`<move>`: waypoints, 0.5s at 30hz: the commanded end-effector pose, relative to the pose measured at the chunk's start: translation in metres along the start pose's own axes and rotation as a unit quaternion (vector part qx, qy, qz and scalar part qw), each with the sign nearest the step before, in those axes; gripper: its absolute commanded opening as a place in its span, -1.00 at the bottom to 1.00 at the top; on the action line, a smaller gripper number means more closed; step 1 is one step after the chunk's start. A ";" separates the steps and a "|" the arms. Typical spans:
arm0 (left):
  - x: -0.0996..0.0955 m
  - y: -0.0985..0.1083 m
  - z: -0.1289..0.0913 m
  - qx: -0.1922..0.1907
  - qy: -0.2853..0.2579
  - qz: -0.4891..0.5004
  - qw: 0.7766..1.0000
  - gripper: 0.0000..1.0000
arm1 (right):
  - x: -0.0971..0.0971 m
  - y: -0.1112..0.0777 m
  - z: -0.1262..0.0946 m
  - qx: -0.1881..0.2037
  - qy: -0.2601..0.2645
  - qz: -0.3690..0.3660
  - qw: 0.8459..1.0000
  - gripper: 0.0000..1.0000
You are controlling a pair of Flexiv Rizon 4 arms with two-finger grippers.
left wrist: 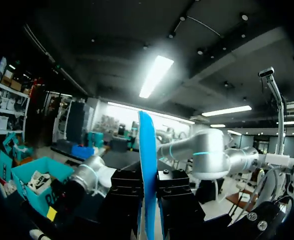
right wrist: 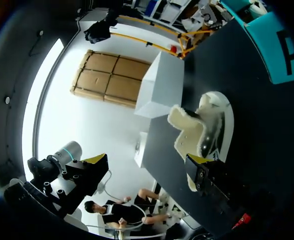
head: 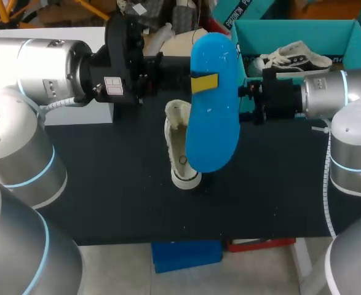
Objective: Take the shoe out of the shoebox, open the shoe tongue, remove and reinsert the insole, then place the shoe into the shoebox
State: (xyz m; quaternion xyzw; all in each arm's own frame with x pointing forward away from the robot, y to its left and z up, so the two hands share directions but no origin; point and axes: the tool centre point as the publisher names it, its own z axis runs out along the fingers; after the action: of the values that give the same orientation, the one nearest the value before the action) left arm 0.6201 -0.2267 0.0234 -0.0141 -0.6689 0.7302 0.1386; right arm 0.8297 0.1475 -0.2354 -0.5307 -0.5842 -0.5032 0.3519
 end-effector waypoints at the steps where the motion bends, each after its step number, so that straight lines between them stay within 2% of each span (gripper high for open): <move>1: -0.018 0.031 -0.005 0.008 0.008 0.046 0.999 -1.00 | 0.000 0.000 0.001 -0.001 0.000 0.000 1.000 1.00; 5: -0.039 0.054 -0.011 0.041 -0.028 0.049 0.998 -1.00 | 0.000 0.000 0.001 -0.001 0.000 0.000 1.000 1.00; 15: -0.039 0.054 -0.011 0.041 -0.028 0.049 0.998 -1.00 | 0.000 0.000 0.001 -0.001 0.000 0.000 1.000 1.00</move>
State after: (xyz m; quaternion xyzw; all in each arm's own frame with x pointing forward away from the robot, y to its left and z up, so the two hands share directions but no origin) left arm 0.6529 -0.2274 -0.0367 -0.0231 -0.6398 0.7633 0.0869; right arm 0.8301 0.1471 -0.2353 -0.5304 -0.5848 -0.5027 0.3522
